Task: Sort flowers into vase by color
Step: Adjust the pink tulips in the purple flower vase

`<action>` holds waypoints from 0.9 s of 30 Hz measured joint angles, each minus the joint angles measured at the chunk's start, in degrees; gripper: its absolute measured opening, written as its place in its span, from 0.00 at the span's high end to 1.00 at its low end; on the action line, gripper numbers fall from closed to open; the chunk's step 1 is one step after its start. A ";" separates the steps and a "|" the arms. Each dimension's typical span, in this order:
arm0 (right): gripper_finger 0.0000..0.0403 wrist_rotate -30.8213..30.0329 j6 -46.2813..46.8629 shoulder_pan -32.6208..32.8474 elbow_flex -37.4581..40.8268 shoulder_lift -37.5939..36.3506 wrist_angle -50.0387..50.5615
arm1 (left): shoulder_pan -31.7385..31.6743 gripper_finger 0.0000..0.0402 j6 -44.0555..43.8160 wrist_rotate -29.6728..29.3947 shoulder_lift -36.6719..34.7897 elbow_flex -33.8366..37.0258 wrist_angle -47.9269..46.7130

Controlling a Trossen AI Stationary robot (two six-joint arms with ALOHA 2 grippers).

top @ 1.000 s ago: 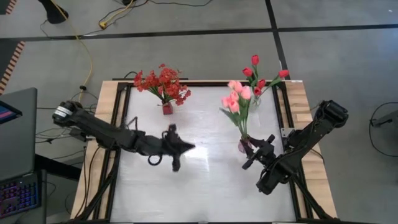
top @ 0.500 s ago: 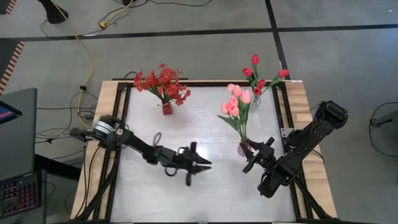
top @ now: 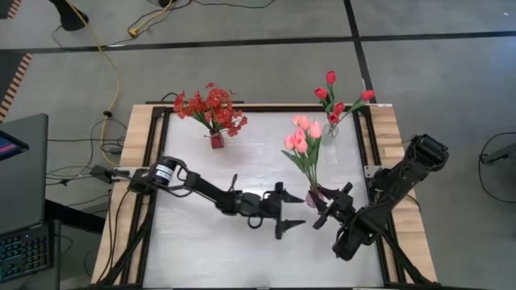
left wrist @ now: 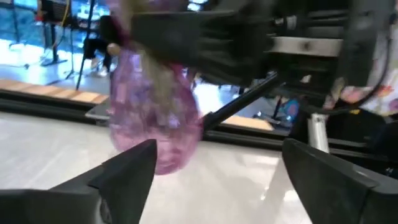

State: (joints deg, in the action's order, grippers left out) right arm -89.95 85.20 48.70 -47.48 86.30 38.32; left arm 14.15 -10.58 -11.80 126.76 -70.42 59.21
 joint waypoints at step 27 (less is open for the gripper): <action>0.63 0.00 -0.95 -0.22 -0.04 -0.04 -1.41 | -5.15 0.12 0.25 2.13 0.05 -6.76 -6.32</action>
State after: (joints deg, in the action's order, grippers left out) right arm -89.95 84.25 48.49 -47.53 86.26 36.91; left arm 9.00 -10.33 -9.67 126.80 -77.18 52.89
